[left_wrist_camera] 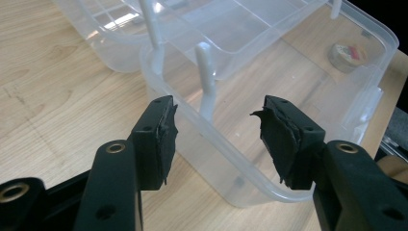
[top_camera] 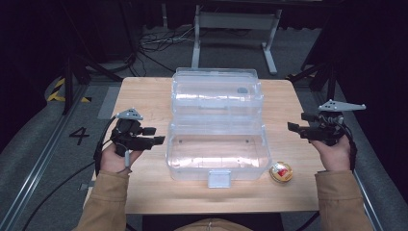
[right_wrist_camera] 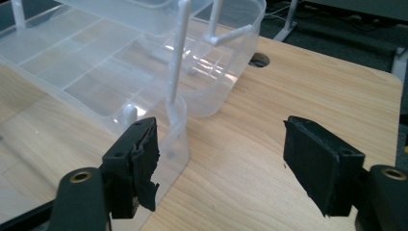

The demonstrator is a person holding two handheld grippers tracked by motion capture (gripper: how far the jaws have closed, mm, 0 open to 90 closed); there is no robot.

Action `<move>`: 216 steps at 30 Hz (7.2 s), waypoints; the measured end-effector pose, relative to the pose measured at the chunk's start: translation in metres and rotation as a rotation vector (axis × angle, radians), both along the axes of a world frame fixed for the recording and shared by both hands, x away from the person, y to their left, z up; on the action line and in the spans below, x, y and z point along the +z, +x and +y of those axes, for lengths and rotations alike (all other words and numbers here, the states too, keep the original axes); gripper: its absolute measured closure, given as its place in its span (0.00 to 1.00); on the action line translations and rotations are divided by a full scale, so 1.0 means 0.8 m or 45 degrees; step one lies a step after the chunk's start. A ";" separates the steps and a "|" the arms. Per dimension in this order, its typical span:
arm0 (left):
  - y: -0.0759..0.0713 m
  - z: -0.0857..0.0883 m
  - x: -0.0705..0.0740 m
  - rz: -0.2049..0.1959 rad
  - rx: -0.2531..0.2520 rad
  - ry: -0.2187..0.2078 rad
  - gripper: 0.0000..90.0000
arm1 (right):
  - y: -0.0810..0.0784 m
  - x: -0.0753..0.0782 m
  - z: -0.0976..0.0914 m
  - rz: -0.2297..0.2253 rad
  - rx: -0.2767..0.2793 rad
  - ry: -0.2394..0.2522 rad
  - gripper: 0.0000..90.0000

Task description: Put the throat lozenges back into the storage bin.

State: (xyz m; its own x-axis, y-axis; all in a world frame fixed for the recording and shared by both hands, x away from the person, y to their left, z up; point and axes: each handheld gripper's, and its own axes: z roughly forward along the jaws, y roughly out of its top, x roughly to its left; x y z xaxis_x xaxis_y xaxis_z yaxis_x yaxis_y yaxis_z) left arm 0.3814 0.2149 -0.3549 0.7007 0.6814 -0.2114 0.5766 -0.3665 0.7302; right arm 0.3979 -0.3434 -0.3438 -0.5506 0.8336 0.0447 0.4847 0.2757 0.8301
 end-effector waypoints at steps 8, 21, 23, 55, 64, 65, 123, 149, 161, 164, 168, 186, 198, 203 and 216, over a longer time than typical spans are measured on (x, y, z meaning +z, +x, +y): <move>0.001 0.007 0.001 -0.014 0.037 0.019 0.52 | -0.004 -0.014 -0.010 0.055 -0.030 -0.026 0.32; 0.002 0.009 0.001 0.003 0.059 0.048 0.51 | -0.008 -0.032 0.000 0.220 0.016 -0.110 0.32; 0.002 0.009 0.002 0.001 0.061 0.051 0.51 | -0.007 -0.035 0.002 0.240 0.023 -0.126 0.32; 0.006 0.010 -0.005 0.028 0.060 0.059 0.51 | -0.013 -0.118 0.062 0.649 0.207 -0.568 0.22; 0.007 0.011 -0.005 0.030 0.052 0.064 0.52 | -0.018 -0.133 0.063 0.752 0.236 -0.634 0.17; 0.007 0.010 -0.006 0.034 0.055 0.064 0.52 | -0.018 -0.135 0.064 0.765 0.245 -0.635 0.17; 0.001 0.018 -0.004 0.034 0.075 0.055 0.52 | -0.013 -0.086 0.061 0.690 0.210 -0.624 0.23; 0.002 0.021 -0.005 0.036 0.084 0.055 0.52 | -0.007 -0.015 0.080 0.548 0.288 -0.606 0.23; 0.003 0.022 -0.006 0.043 0.085 0.049 0.52 | -0.004 0.003 0.109 0.519 0.380 -0.593 0.23; 0.003 0.023 -0.006 0.040 0.087 0.052 0.52 | -0.002 0.004 0.116 0.520 0.398 -0.590 0.23; 0.003 0.023 -0.007 0.047 0.093 0.047 0.52 | 0.000 0.005 0.127 0.519 0.422 -0.599 0.23; 0.004 0.024 -0.009 0.051 0.093 0.050 0.52 | 0.007 -0.004 0.165 0.522 0.506 -0.600 0.23; 0.005 0.025 -0.009 0.053 0.094 0.052 0.52 | 0.009 -0.026 0.181 0.567 0.514 -0.628 0.23; 0.005 0.025 -0.009 0.055 0.097 0.052 0.52 | 0.011 -0.037 0.185 0.590 0.508 -0.648 0.23; 0.005 0.025 -0.010 0.056 0.096 0.053 0.52 | 0.015 -0.057 0.190 0.647 0.496 -0.677 0.23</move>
